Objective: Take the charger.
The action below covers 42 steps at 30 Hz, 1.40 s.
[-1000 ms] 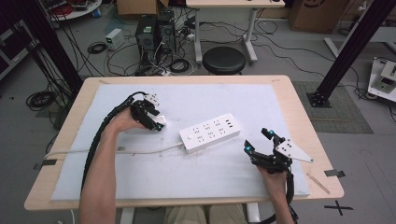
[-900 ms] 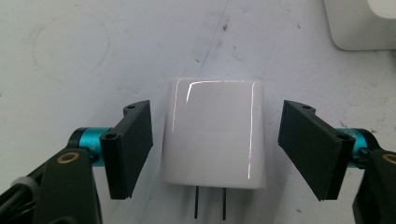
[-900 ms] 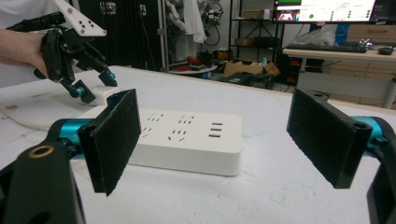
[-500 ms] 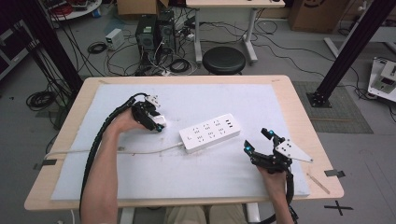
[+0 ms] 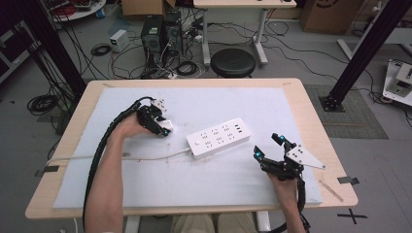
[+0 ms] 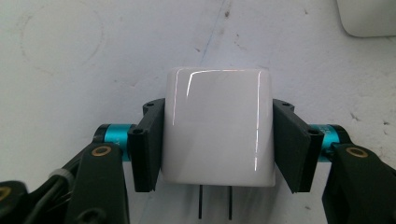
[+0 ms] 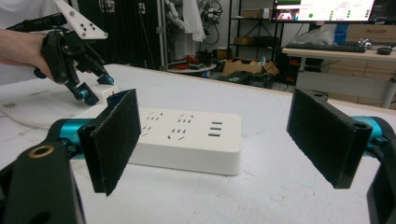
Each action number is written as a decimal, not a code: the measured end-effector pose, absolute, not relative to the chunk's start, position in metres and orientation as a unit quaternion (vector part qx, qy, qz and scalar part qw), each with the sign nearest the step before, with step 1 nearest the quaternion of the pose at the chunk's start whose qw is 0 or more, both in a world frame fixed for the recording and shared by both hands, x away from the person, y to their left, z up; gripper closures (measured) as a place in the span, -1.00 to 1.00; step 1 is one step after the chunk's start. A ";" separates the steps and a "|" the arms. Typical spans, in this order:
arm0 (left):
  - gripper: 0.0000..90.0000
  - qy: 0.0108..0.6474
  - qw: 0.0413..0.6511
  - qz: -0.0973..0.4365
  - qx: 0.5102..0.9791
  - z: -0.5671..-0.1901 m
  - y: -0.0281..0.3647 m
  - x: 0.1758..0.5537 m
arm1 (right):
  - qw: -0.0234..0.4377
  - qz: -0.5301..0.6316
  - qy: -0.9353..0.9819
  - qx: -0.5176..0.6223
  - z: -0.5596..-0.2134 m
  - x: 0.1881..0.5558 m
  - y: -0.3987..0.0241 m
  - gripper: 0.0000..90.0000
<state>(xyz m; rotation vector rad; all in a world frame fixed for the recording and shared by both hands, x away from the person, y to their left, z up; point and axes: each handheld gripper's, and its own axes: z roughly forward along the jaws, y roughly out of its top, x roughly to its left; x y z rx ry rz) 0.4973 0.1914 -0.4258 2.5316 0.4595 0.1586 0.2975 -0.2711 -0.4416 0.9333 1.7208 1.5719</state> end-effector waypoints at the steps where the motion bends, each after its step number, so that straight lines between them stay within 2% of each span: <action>1: -0.07 0.167 0.276 0.061 0.945 -0.426 0.192 0.497 | 0.310 0.596 0.651 0.353 -0.442 0.298 -0.271 -0.60; 20: -0.05 0.198 0.276 0.069 0.938 -0.416 0.193 0.492 | 0.308 0.595 0.652 0.355 -0.442 0.297 -0.271 -0.60; 33: -0.05 0.233 0.289 0.097 0.924 -0.391 0.187 0.463 | 0.312 0.595 0.653 0.351 -0.442 0.298 -0.270 -0.60; 42: -0.05 0.259 0.300 0.091 0.914 -0.383 0.181 0.441 | 0.309 0.592 0.656 0.353 -0.441 0.298 -0.269 -0.60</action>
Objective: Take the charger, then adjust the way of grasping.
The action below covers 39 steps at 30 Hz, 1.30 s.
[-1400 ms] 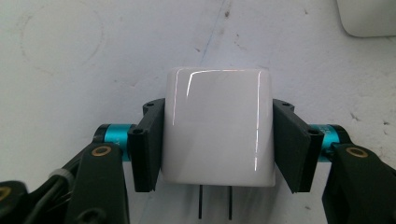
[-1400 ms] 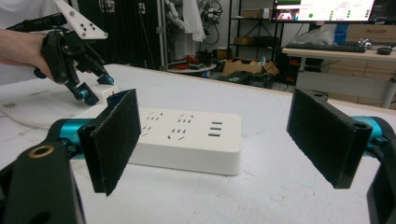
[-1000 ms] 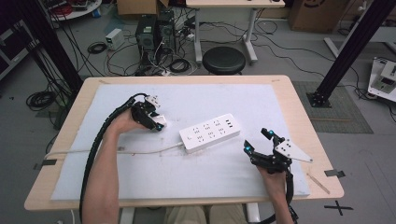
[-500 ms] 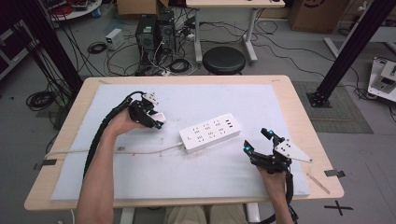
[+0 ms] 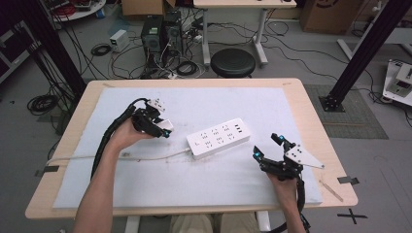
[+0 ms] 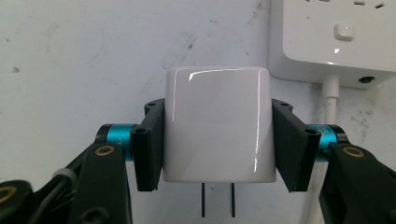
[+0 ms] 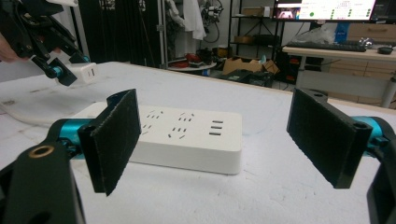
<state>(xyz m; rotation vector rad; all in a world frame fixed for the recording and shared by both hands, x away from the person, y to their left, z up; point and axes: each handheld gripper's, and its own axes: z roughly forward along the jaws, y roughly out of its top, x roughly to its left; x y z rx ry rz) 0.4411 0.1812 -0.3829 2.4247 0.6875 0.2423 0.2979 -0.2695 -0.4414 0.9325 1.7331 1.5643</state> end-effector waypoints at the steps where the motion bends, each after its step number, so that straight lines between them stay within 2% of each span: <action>1: -0.05 0.258 0.299 0.089 0.914 -0.382 0.181 0.440 | 0.309 0.592 0.656 0.352 -0.441 0.298 -0.269 -0.60; 15: -0.05 0.251 0.306 0.106 0.912 -0.376 0.176 0.420 | 0.309 0.592 0.656 0.352 -0.441 0.297 -0.269 -0.60; 25: -0.05 0.235 0.341 0.148 0.898 -0.368 0.166 0.383 | 0.302 0.591 0.667 0.338 -0.441 0.296 -0.267 -0.60; 34: -0.05 0.213 0.352 0.160 0.897 -0.377 0.142 0.356 | 0.302 0.584 0.675 0.333 -0.440 0.295 -0.263 -0.60; 39: -0.05 0.191 0.350 0.172 0.901 -0.381 0.122 0.341 | 0.279 0.583 0.690 0.326 -0.439 0.297 -0.260 -0.59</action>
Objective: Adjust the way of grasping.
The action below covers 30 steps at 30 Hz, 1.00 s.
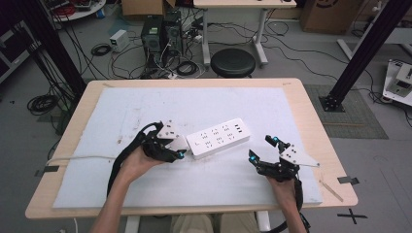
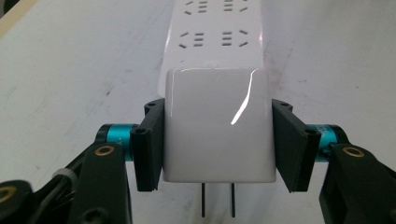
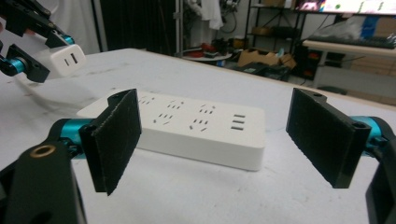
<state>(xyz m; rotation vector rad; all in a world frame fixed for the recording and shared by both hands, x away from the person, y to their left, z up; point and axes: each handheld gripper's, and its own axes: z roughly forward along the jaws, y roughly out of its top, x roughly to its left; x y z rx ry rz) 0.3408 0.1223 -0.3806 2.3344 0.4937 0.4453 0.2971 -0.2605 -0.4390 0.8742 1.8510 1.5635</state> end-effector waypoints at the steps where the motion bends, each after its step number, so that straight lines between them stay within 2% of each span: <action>1: -0.05 0.184 0.349 0.177 0.902 -0.381 0.118 0.338 | 0.275 0.584 0.691 0.325 -0.439 0.297 -0.260 -0.59; 5: -0.05 0.172 0.351 0.190 0.900 -0.384 0.107 0.331 | 0.263 0.585 0.691 0.333 -0.438 0.298 -0.261 -0.59; 11: -0.06 0.153 0.361 0.248 0.886 -0.388 0.088 0.311 | 0.223 0.603 0.688 0.337 -0.436 0.300 -0.268 -0.59; 13: -0.05 0.146 0.361 0.286 0.876 -0.391 0.078 0.304 | 0.201 0.610 0.690 0.333 -0.430 0.302 -0.270 -0.59; 17: -0.06 0.132 0.355 0.329 0.865 -0.397 0.067 0.296 | 0.181 0.615 0.701 0.311 -0.420 0.304 -0.270 -0.59; 23: -0.05 0.102 0.357 0.396 0.840 -0.404 0.050 0.282 | 0.111 0.607 0.745 0.254 -0.399 0.313 -0.258 -0.59; 24: -0.06 0.102 0.357 0.396 0.840 -0.404 0.050 0.282 | 0.111 0.607 0.745 0.254 -0.399 0.313 -0.258 -0.59; 30: -0.05 0.080 0.348 0.475 0.804 -0.409 0.037 0.266 | 0.080 0.612 0.754 0.227 -0.382 0.318 -0.248 -0.59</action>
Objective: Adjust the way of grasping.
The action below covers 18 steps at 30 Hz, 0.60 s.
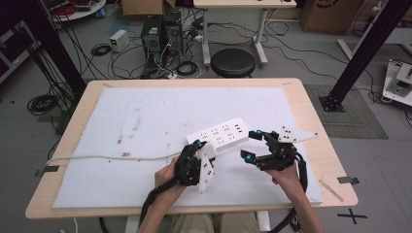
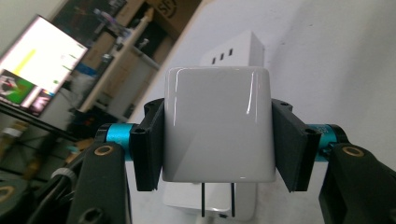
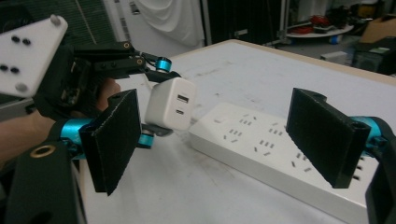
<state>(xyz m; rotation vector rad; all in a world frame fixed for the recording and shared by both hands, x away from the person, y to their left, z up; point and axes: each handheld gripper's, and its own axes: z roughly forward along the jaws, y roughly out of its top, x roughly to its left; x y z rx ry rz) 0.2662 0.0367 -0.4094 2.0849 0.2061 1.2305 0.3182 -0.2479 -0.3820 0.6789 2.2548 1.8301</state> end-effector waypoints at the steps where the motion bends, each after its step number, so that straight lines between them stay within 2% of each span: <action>1: -0.05 0.077 0.346 0.487 0.798 -0.411 0.034 0.263 | 0.075 0.612 0.755 0.224 -0.381 0.318 -0.246 -0.59; 10: -0.06 0.053 0.342 0.558 0.754 -0.415 0.021 0.244 | 0.040 0.611 0.767 0.193 -0.379 0.319 -0.234 -0.58; 18: -0.06 0.050 0.353 0.596 0.719 -0.414 0.010 0.235 | 0.010 0.612 0.770 0.181 -0.378 0.322 -0.226 -0.58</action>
